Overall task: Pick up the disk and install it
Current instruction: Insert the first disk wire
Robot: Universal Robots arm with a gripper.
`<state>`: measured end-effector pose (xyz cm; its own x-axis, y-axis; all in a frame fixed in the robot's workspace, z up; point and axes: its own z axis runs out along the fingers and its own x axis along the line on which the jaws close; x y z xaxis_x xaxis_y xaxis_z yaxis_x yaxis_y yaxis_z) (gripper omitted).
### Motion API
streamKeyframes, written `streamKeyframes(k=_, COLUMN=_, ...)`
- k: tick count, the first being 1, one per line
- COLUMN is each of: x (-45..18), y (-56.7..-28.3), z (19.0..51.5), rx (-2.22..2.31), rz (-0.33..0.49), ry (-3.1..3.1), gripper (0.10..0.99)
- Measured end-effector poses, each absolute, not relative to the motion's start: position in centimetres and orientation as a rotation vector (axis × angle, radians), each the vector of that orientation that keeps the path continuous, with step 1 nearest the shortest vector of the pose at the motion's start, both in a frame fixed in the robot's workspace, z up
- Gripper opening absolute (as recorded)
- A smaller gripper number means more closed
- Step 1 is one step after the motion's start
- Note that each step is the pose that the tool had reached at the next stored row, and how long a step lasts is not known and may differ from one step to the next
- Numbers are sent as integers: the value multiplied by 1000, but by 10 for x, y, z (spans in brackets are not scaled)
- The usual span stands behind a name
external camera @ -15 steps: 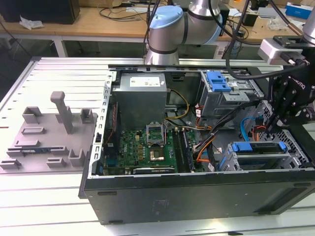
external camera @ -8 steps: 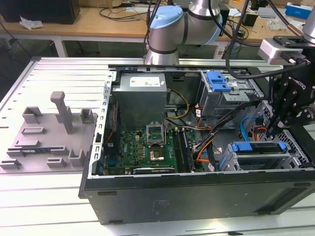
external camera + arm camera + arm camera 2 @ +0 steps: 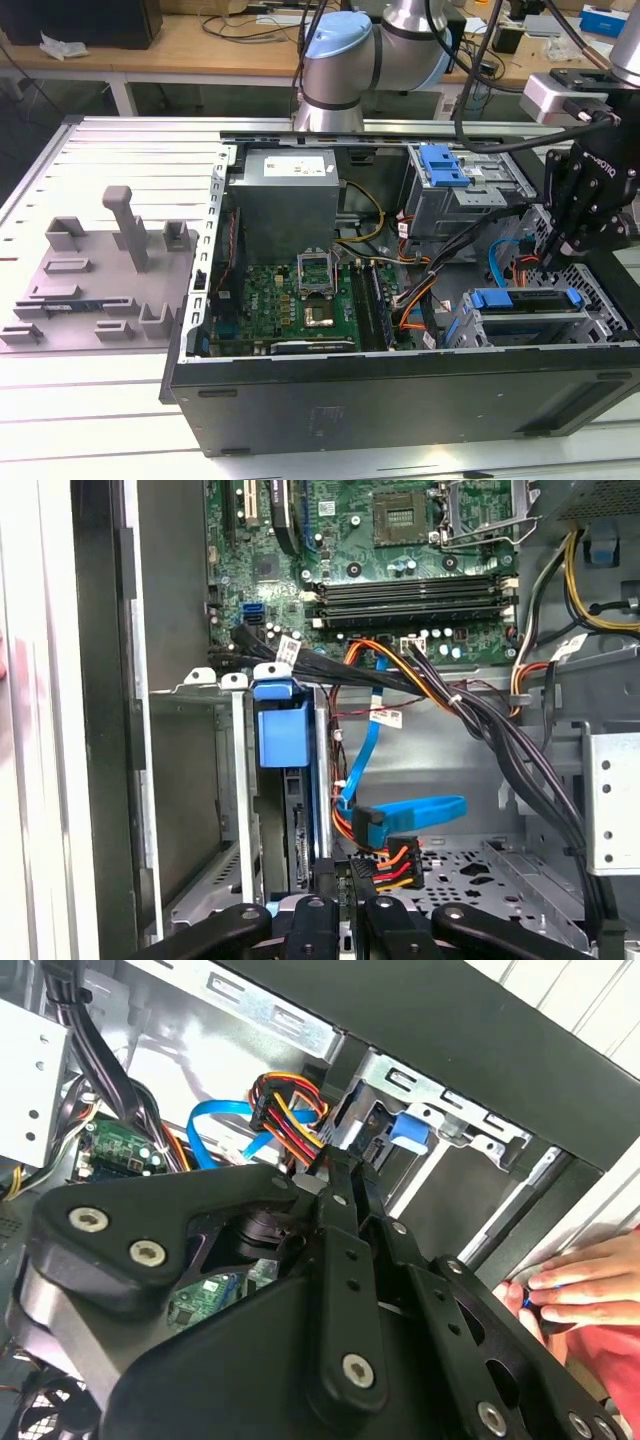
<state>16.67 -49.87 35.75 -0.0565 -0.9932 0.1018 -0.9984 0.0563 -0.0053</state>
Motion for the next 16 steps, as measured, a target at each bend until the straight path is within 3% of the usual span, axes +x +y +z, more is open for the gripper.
streamKeyframes(k=16, x=166, y=-512, z=357, rx=2109, rz=111, ry=-2232, gripper=169)
